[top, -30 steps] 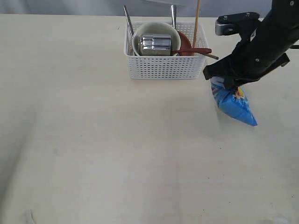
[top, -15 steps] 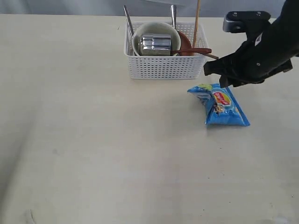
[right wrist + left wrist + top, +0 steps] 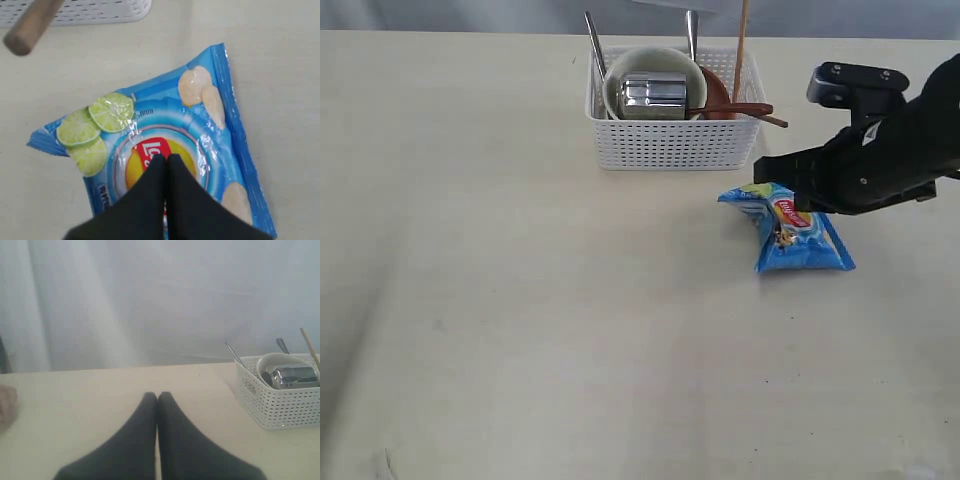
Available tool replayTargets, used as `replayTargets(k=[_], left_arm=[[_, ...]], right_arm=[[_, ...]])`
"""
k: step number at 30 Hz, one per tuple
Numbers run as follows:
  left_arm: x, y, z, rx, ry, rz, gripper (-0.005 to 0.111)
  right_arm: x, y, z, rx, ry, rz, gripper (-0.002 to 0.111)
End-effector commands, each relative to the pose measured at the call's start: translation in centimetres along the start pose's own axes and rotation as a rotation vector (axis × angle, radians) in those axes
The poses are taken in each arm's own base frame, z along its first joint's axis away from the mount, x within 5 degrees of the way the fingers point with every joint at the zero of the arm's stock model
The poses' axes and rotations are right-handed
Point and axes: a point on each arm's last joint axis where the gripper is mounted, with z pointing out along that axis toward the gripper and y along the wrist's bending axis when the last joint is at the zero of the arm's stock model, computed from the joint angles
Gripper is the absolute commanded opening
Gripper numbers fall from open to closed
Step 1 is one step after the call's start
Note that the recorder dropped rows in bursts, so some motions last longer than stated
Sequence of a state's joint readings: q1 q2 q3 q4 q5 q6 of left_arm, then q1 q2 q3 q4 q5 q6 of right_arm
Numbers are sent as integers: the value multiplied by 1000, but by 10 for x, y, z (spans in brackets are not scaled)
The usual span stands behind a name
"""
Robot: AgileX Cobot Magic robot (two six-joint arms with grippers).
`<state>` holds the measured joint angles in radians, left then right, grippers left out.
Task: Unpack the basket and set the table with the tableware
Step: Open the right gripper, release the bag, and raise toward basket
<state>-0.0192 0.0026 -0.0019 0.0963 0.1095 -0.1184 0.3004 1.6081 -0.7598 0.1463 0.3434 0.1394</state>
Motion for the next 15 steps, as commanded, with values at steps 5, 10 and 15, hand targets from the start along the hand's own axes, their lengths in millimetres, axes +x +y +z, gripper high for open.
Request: replayTargets(k=[5,10,15], left_arm=[[0,0,0,6,-7,-5,0],[0,0,0,6,-7,-5,0],[0,0,0,6,-7,-5,0]], right_arm=[[0,-1,0,-28,-40,98,0],[1,-2,9,-26,-32,123,0],[8,-5,26,-12,-20,158,0]])
